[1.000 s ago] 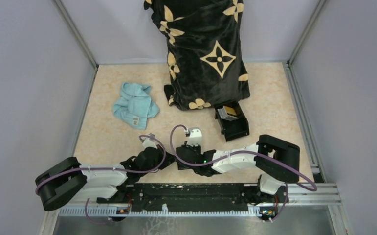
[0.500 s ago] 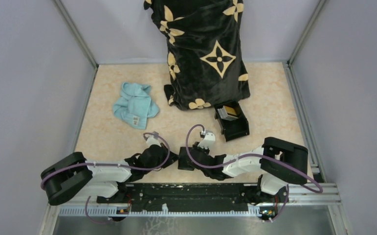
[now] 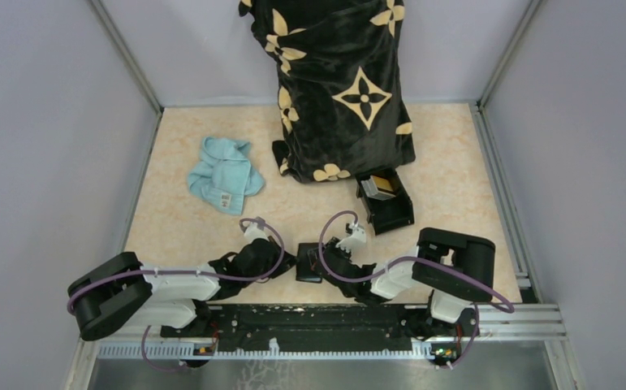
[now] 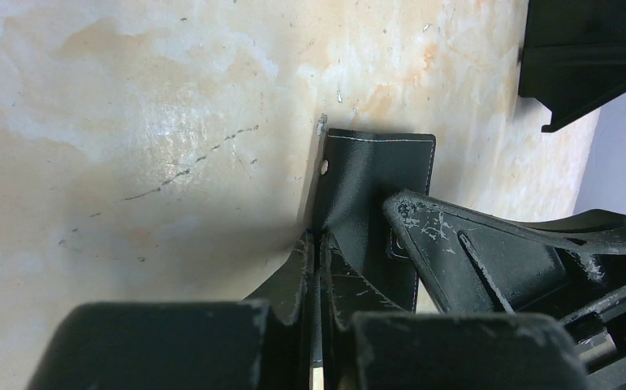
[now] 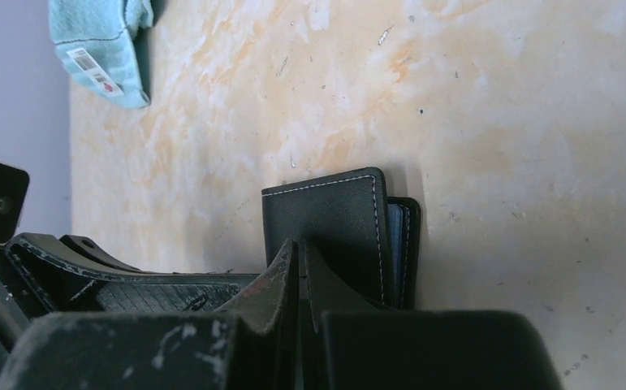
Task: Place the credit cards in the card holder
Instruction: Close the card holder at the center of the board.
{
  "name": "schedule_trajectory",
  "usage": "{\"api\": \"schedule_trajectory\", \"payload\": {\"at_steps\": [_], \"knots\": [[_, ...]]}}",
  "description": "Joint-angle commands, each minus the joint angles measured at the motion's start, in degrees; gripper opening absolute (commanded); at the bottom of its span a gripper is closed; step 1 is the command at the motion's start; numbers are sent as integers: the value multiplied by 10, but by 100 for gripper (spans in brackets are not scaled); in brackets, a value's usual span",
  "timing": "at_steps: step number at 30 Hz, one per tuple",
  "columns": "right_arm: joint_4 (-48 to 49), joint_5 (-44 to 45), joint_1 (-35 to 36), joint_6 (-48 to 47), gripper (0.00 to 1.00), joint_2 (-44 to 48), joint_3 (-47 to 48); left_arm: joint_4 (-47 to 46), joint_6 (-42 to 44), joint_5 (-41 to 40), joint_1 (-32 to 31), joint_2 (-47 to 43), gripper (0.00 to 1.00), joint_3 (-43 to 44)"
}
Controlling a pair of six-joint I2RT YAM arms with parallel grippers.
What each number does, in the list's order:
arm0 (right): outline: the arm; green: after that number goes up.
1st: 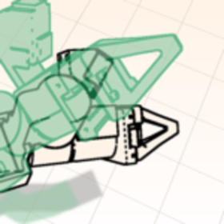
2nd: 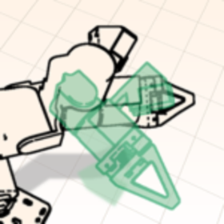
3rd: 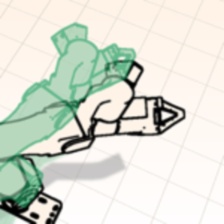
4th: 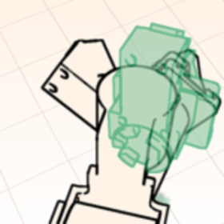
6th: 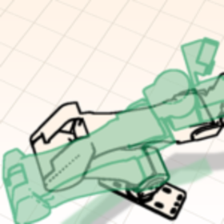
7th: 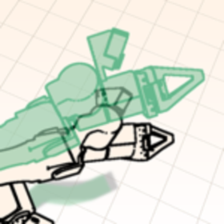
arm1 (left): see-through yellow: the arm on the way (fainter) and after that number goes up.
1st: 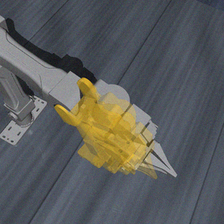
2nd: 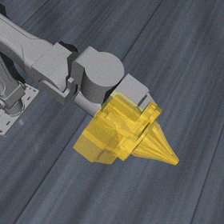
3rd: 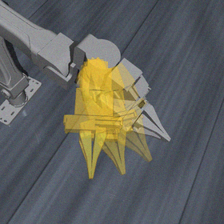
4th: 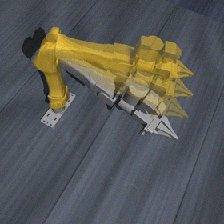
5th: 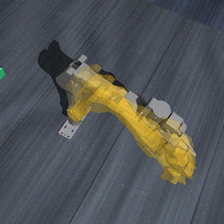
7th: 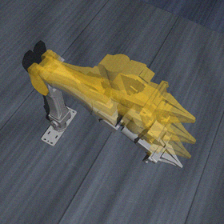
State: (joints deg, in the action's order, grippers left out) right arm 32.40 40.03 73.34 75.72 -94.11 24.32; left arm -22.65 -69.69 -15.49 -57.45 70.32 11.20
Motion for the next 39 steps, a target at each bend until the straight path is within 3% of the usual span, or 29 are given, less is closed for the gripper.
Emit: {"api": "schedule_trajectory", "payload": {"at_steps": [1,11,15,21,39], "knots": [[-180,-153,12,13,0,-112,-70,39,-1,-21,-9,7,1,22],[-167,-138,11,8,0,-93,-83,94,-4,-51,-37,-17,7,57],[-224,-111,11,-48,0,-39,-46,124,0,-70,-41,-52,24,63],[-309,-72,7,-162,17,12,50,156,14,-105,-42,-107,39,67],[-370,-61,-61,-402,39,97,226,194,48,-171,-42,-169,46,51]]}}
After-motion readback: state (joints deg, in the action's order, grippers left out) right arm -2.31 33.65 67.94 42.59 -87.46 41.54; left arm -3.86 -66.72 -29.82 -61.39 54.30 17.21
